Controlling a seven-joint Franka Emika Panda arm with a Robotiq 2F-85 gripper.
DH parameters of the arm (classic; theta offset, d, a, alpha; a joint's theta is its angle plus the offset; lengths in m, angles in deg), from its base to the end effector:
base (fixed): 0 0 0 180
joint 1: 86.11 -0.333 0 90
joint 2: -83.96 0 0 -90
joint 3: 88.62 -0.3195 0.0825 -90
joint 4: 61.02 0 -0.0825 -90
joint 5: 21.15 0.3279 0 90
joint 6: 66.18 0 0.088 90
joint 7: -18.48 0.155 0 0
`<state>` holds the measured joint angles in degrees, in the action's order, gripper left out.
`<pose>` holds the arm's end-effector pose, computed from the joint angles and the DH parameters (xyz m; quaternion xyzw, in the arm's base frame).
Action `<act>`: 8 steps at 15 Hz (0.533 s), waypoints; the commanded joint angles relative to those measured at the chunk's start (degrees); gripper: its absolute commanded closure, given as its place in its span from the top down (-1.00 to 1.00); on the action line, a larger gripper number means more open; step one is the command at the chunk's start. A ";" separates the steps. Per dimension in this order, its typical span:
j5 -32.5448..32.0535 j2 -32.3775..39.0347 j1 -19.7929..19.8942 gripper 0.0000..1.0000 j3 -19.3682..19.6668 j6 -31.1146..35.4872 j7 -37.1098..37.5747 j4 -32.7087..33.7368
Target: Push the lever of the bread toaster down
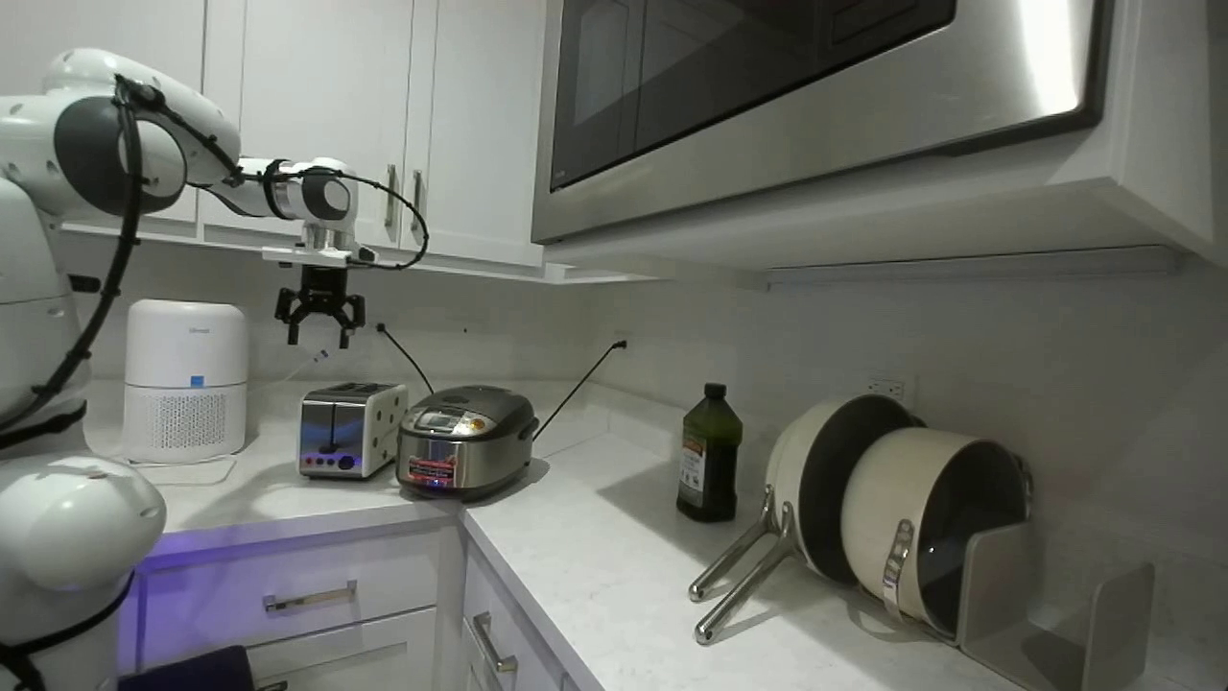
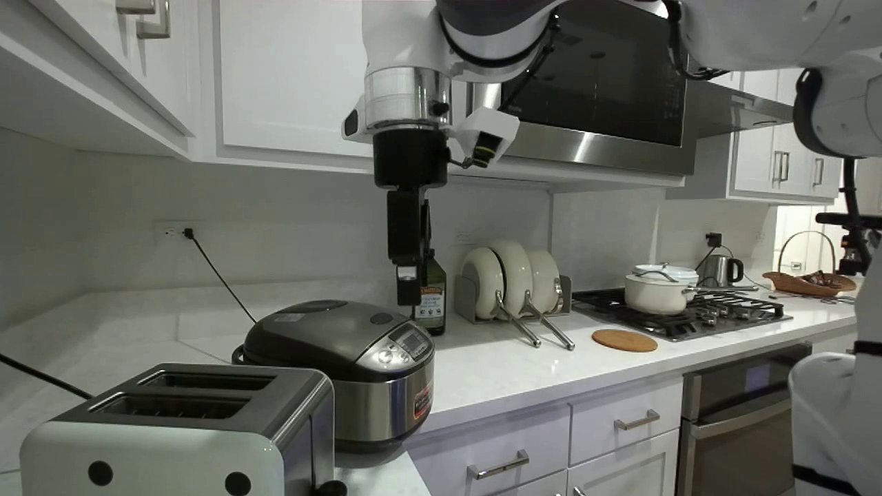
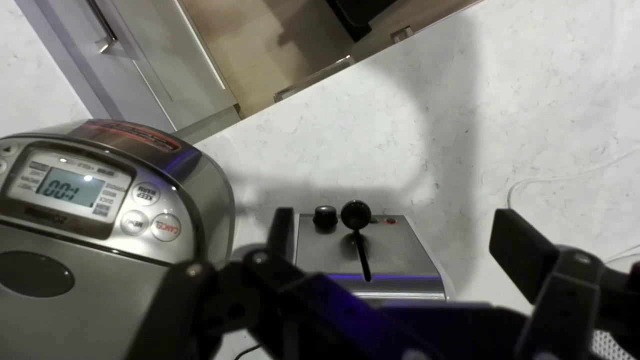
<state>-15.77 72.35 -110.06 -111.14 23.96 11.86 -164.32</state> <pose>0.2776 0.3354 0.5704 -0.8968 -0.4418 0.0226 0.0008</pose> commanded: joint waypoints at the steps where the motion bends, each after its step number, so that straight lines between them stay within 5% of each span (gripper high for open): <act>1: 1.68 -2.13 1.67 1.00 0.52 1.77 4.51 -1.47; 8: 0.59 -0.75 2.22 1.00 0.30 0.35 5.04 -0.50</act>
<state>-15.20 71.48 -108.15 -110.55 24.46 16.90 -165.06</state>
